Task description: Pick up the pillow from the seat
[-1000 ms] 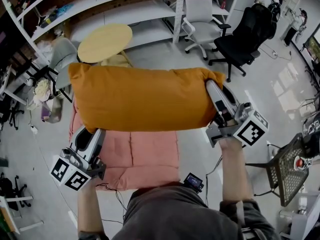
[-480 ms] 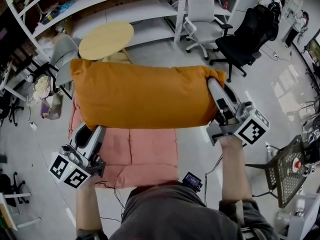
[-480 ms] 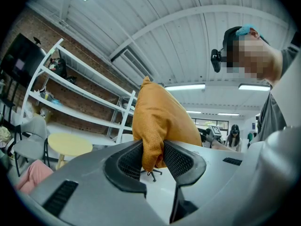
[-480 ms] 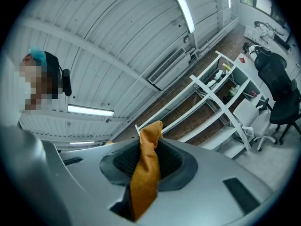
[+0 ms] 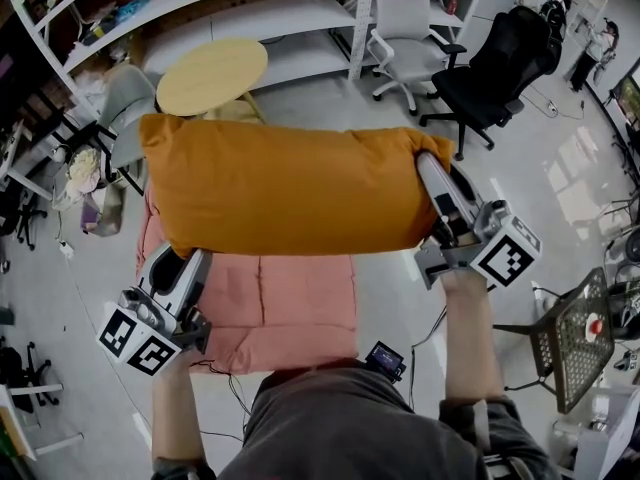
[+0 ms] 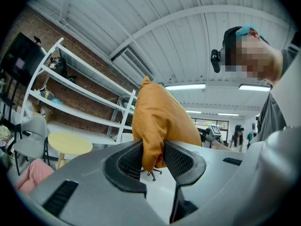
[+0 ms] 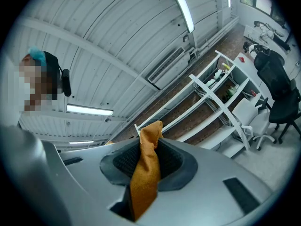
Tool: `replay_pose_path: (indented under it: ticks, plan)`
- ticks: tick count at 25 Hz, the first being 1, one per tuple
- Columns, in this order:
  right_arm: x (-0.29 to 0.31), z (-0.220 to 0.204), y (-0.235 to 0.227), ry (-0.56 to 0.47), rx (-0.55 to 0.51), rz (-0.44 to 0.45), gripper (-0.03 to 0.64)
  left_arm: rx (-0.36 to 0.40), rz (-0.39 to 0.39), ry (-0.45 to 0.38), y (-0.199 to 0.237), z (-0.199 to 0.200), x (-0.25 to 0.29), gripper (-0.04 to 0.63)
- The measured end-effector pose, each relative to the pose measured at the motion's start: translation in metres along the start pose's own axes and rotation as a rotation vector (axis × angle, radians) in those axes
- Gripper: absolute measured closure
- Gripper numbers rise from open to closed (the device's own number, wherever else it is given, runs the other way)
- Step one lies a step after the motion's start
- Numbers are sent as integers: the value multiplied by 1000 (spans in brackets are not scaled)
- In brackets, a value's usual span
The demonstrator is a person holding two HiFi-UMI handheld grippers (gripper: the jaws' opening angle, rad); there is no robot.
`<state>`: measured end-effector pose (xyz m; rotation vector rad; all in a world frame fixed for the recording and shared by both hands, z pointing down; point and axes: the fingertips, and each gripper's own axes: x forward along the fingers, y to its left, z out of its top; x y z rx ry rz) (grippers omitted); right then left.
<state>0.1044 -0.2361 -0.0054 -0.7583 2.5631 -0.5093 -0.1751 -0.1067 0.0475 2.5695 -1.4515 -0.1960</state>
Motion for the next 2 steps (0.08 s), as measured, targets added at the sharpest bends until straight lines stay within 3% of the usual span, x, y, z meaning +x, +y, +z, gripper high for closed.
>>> replay_pose_path:
  ticks: [2]
  plan:
    - [3,0,0,1,0,1,530,-1,1,-1,2,1,0,471]
